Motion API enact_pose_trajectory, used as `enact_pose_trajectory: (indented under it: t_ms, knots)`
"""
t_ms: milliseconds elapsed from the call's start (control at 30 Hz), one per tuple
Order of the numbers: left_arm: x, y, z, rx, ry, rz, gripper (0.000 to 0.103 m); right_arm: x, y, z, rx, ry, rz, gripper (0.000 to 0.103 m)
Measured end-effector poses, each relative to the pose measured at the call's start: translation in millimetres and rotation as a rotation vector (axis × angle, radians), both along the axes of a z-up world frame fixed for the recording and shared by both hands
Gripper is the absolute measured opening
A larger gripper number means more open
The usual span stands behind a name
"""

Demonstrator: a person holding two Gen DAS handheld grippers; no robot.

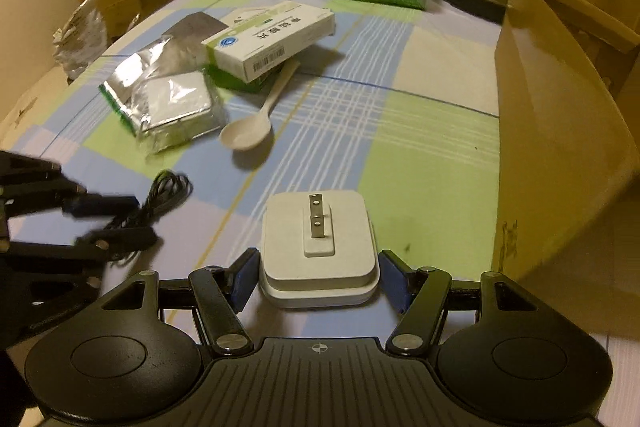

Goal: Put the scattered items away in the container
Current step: 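Lift the black cable and white plug adapter off the table with both grippers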

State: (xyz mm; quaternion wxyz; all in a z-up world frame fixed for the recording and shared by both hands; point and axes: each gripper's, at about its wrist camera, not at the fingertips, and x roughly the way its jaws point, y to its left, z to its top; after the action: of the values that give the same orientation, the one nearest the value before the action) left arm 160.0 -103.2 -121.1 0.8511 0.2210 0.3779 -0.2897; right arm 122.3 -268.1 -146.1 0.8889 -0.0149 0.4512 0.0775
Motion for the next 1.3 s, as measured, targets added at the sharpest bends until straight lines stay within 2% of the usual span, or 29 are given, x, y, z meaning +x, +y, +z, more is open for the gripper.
enact_pose_trajectory:
  t_ms: [33,100,333,500,567,600,633,1300]
  knots:
    - [-1,0,-1,0.001,0.003,0.009,0.023,-2,0,-1,-0.001,-0.004,-0.005,0.062]
    - [-2,0,-1,0.006,0.0,0.03,0.032,-5,1,-4,-0.005,-0.01,-0.008,0.062]
    - [5,1,-1,-0.019,0.027,0.057,0.033,-7,-2,-7,0.017,-0.037,-0.015,0.062]
    - [11,11,-2,-0.087,0.082,0.115,0.034,-7,-4,-9,0.028,-0.049,-0.02,0.062]
    - [13,14,-2,-0.108,0.094,0.13,0.032,-6,-4,-9,0.029,-0.052,-0.019,0.062]
    - [13,14,-2,-0.113,0.095,0.13,0.027,-6,-4,-9,0.028,-0.053,-0.017,0.062]
    - [13,14,-2,-0.113,0.094,0.128,0.017,-5,-3,-9,0.028,-0.054,-0.015,0.062]
    - [-9,22,3,-0.116,0.131,0.141,0.015,-4,5,-12,-0.015,-0.065,-0.012,0.062]
